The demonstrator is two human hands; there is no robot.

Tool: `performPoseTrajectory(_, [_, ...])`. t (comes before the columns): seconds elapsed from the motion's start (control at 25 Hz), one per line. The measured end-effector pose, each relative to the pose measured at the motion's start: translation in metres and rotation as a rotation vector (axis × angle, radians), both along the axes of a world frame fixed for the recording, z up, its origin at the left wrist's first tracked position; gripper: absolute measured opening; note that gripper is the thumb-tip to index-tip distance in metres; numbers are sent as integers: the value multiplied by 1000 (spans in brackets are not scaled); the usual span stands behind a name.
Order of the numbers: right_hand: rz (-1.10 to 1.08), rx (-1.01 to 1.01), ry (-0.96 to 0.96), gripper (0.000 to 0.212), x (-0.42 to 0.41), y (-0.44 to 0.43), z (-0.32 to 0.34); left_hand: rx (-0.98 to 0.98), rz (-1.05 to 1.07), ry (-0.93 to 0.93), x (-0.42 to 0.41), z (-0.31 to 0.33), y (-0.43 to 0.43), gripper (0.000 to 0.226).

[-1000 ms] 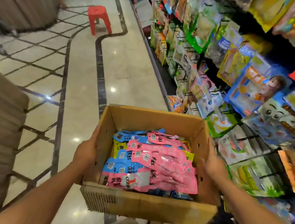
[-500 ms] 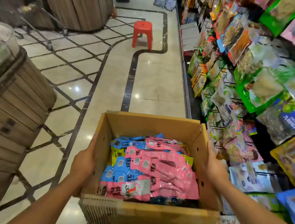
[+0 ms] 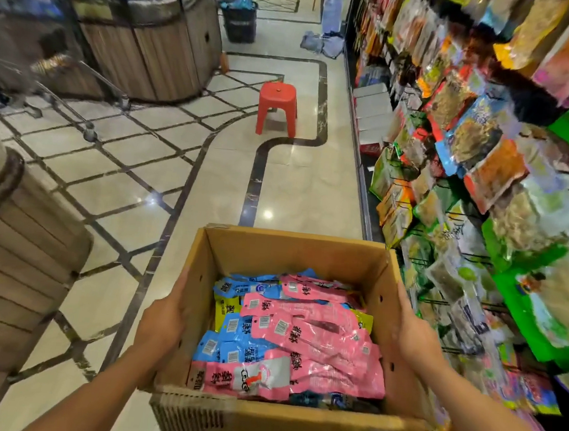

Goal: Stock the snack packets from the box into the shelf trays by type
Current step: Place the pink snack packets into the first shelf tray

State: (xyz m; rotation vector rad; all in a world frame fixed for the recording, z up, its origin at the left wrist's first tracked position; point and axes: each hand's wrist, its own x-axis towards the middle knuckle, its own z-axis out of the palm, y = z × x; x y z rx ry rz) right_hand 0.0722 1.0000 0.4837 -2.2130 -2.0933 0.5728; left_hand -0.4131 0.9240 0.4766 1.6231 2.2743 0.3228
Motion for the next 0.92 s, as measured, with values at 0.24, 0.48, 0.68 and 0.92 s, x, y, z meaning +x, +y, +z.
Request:
performPoseTrajectory(0.24, [39,-22,5,109,-1,202,6,-22,84,22,8,15,156,103])
performPoseTrajectory(0.48, [142,32,8,108,-31,383,20,5,155,-20,-11,24,306,100])
performPoseTrajectory(0.68, [161,30,45,108,-69,537,3,18,173,-47,-52,7,454,101])
performPoseTrajectory(0.92, [151,20,78,112,-102,701,12,-3,137,-52,-88,31,640,96])
